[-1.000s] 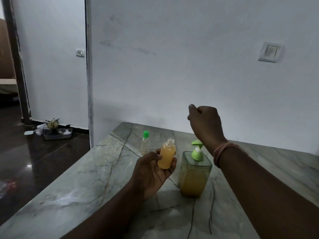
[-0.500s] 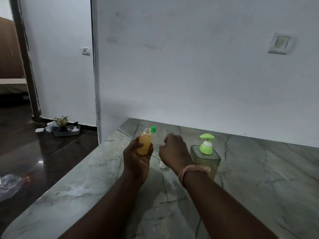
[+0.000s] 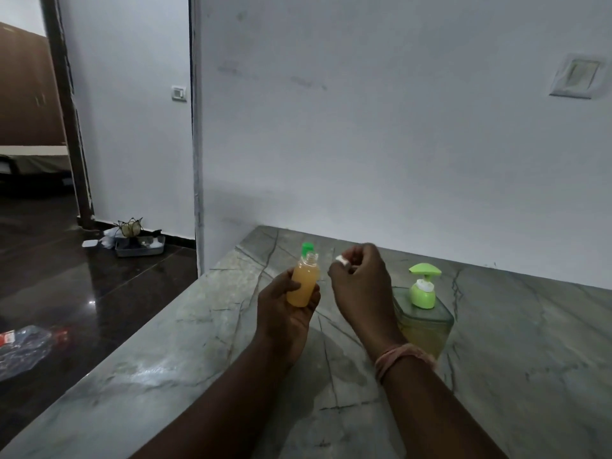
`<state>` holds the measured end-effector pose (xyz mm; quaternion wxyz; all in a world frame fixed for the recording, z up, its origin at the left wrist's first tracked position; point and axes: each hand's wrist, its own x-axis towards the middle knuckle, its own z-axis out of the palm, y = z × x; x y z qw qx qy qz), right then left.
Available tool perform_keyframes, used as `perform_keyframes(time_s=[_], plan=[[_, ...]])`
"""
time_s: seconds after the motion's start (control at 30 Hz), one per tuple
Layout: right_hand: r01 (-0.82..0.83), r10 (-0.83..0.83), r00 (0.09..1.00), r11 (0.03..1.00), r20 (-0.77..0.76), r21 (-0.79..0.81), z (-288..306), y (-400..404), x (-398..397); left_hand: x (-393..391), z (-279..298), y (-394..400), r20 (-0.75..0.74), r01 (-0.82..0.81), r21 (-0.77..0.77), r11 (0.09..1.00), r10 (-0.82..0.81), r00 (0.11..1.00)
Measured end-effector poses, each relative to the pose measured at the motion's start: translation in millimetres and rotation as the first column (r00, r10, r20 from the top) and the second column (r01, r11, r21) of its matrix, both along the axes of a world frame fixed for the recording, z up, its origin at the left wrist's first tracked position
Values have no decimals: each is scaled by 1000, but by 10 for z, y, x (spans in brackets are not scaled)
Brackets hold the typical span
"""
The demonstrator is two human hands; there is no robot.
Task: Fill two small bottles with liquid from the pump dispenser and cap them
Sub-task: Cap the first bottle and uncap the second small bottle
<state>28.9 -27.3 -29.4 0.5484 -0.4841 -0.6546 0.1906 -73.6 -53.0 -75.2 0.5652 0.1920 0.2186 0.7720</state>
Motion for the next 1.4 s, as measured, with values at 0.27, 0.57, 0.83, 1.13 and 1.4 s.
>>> perform_keyframes(time_s=[0.27, 0.57, 0.83, 1.13, 1.4], plan=[[-293, 289, 951, 956, -108, -22, 374, 141, -3, 50, 6, 33, 20, 97, 6, 995, -97, 995], [-292, 290, 957, 950, -31, -109, 389, 238, 7, 41, -22, 93, 46, 117, 50, 992, -119, 992], [-259, 285, 894, 958, 346, -120, 507, 192, 102, 32, -17, 95, -8, 119, 43, 992, -119, 993], [-213, 225, 743, 972, 630, -97, 644, 139, 206, 55, -12, 90, -55, 172, 19, 985, -171, 984], [42, -27, 759, 999, 650, -8, 645, 56, 94, 18, -23, 101, 10, 177, 17, 984, -177, 984]])
